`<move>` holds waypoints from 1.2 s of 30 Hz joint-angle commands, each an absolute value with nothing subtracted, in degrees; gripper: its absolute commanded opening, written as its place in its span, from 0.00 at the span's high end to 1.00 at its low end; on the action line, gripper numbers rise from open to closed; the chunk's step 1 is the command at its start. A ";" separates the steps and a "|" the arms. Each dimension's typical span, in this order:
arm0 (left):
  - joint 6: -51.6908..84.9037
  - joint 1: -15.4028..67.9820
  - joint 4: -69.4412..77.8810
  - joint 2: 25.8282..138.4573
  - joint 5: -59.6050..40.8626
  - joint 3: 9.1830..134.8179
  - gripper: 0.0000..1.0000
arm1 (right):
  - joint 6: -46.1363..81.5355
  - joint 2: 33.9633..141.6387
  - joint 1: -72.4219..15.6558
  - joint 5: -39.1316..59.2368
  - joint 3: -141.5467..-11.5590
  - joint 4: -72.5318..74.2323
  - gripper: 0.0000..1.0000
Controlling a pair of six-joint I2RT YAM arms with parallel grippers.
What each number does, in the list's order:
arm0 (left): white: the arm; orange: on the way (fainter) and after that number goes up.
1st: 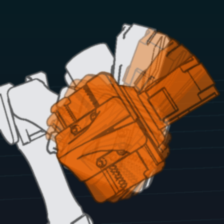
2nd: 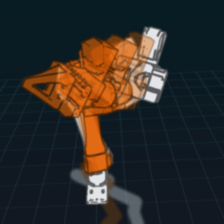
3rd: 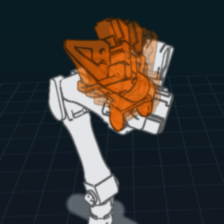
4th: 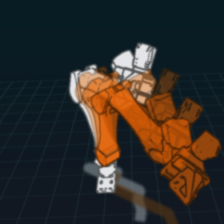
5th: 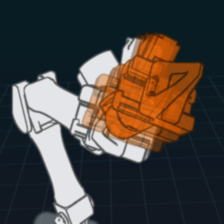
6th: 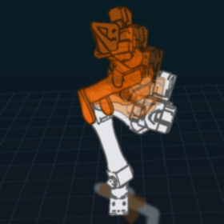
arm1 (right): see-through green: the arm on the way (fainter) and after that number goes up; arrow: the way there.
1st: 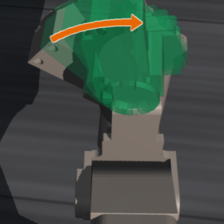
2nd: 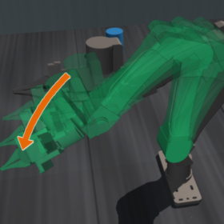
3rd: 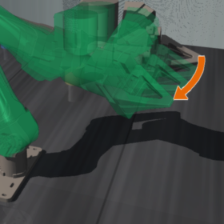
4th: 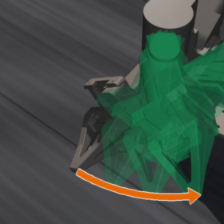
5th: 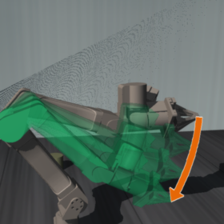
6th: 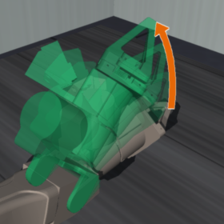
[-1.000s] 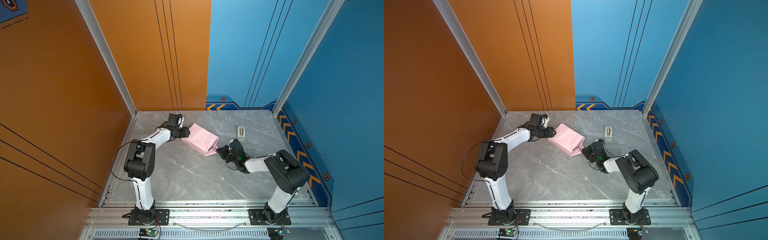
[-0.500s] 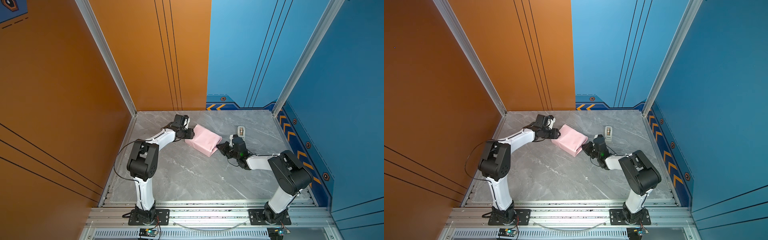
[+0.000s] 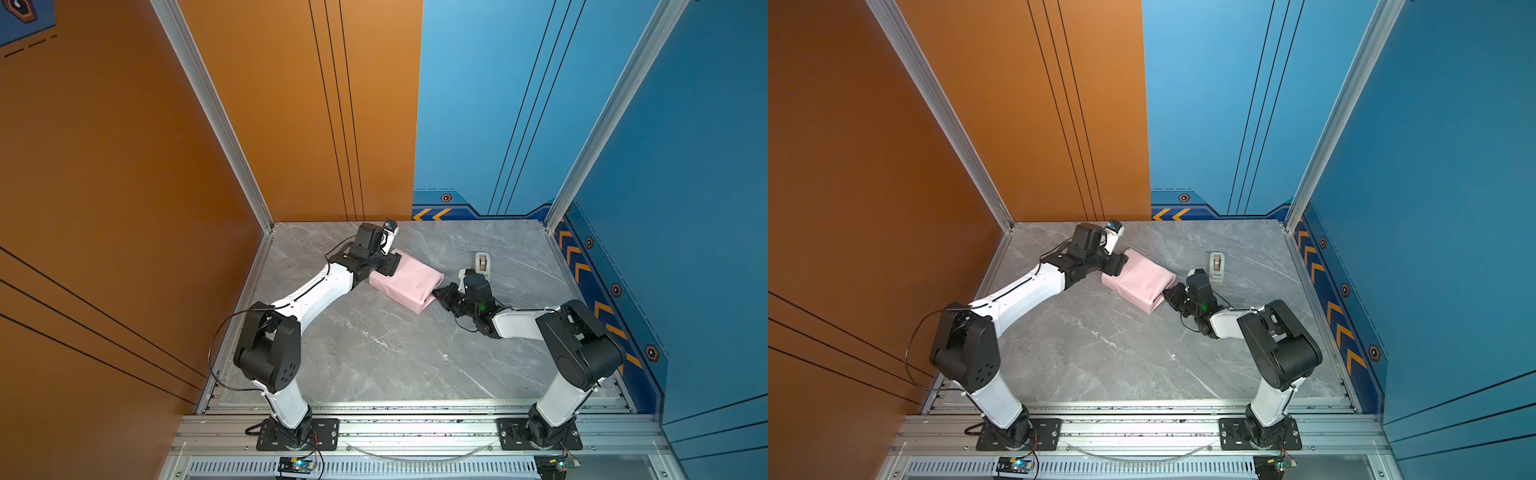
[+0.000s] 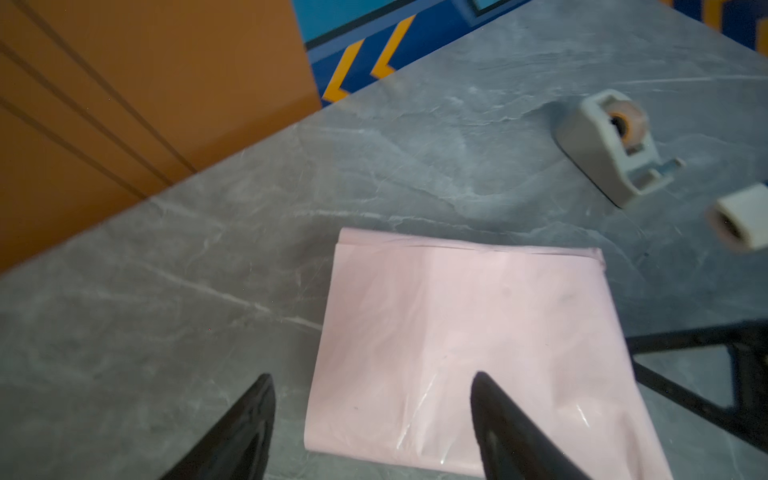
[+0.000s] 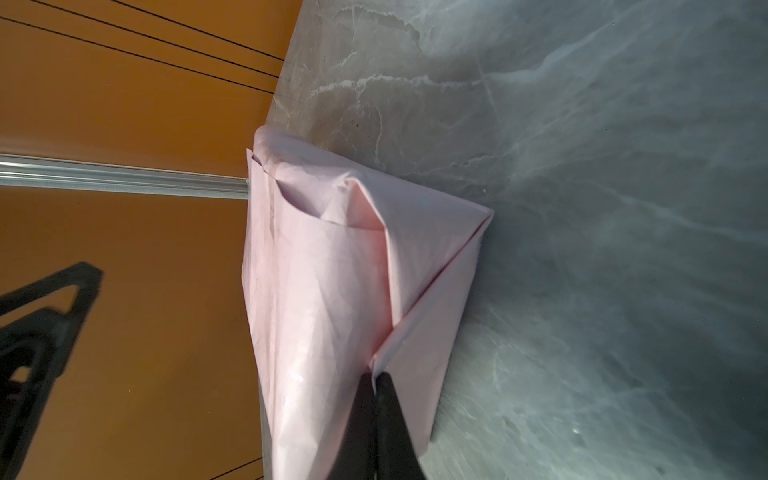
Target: Wrap the gift box in paper
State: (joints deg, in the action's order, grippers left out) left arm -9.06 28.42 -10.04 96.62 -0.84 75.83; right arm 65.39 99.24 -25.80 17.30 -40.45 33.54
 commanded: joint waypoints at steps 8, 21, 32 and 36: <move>-39.88 35.72 7.96 94.35 -20.18 58.07 0.22 | 66.69 100.87 -25.55 18.95 -39.75 36.39 1.00; -42.19 41.92 30.85 103.27 -0.57 50.95 0.02 | 67.58 100.96 -25.49 18.67 -38.77 37.28 1.00; -35.44 48.59 39.03 106.15 13.40 46.47 0.02 | 68.13 99.95 -25.57 18.21 -37.33 37.81 1.00; -31.84 50.41 41.30 105.17 15.50 43.48 0.02 | 68.44 98.67 -26.14 17.55 -35.84 37.85 1.00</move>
State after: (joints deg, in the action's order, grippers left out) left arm -35.79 49.45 38.48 105.34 11.29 45.36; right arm 67.59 100.01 -25.82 18.00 -37.36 37.15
